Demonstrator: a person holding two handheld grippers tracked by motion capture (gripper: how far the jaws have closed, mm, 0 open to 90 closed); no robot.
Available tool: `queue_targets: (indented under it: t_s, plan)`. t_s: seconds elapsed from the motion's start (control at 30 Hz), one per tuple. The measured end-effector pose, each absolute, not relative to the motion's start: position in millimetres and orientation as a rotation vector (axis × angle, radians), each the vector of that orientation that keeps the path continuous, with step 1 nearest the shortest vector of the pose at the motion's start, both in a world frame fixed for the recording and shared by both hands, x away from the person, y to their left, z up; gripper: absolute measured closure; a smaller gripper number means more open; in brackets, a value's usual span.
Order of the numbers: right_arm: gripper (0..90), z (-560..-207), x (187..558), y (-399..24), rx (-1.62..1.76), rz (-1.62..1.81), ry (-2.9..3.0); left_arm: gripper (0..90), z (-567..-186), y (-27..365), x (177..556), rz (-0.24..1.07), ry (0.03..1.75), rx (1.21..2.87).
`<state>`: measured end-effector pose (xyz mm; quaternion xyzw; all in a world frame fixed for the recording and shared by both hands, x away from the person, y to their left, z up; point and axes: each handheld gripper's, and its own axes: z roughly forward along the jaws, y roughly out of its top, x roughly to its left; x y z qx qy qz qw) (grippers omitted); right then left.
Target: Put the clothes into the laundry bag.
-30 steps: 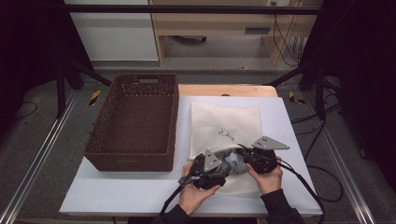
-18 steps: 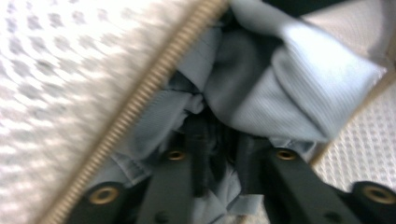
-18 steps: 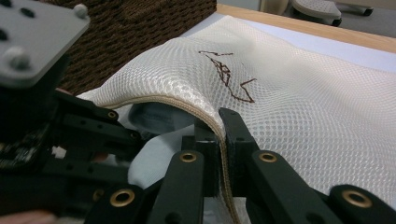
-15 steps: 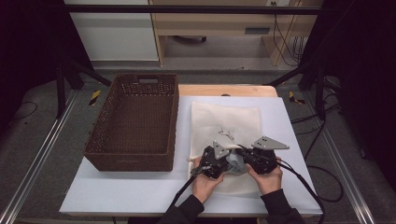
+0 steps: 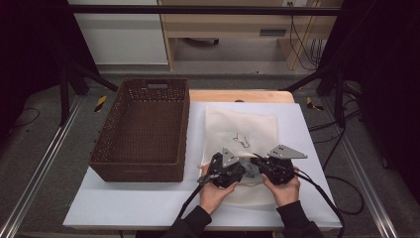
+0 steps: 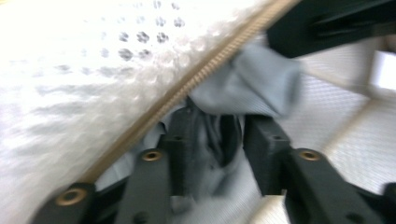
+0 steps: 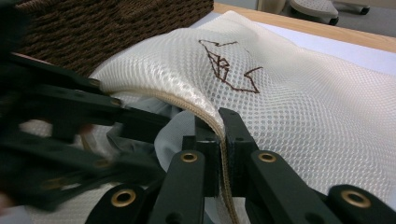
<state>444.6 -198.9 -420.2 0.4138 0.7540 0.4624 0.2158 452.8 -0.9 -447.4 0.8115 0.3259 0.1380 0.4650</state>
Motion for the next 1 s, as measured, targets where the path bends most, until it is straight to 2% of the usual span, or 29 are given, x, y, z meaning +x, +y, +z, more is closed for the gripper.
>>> queue_targets:
  t_s: [0.07, 0.13, 0.27, 0.33, 0.47, 0.67, 0.83, 1.0]
  plan:
    - [86.9, -420.1, 444.5, -198.8, 1.153, 1.282, 2.087, 59.0, -441.1, 4.7, 445.6, 0.328, 0.779, 1.98]
    - [87.0, -420.2, 444.8, -198.5, 1.155, 1.284, 2.085, 63.5, -435.0, 7.4, 439.8, 0.32, 0.752, 1.97]
    - [87.1, -419.5, 444.6, -199.0, 1.159, 1.287, 2.08, 82.8, -432.5, -0.3, 438.8, 0.314, 0.717, 2.006]
    - [87.1, -419.0, 444.4, -199.4, 1.161, 1.286, 2.078, 89.1, -434.4, -6.1, 439.7, 0.325, 0.701, 2.012]
    - [87.2, -418.7, 444.9, -200.3, 1.157, 1.283, 2.077, 89.5, -436.2, -19.2, 446.2, 0.357, 0.697, 2.042]
    - [87.2, -417.3, 443.7, -201.0, 1.162, 1.291, 2.076, 89.7, -453.7, -30.7, 472.7, 0.44, 0.789, 2.116]
    - [87.2, -418.3, 442.9, -199.6, 1.166, 1.287, 2.083, 89.7, -459.0, -37.0, 481.3, 0.492, 0.845, 2.104]
    - [87.2, -417.1, 442.1, -201.3, 1.169, 1.29, 2.078, 89.5, -455.3, -31.1, 474.9, 0.448, 0.82, 2.088]
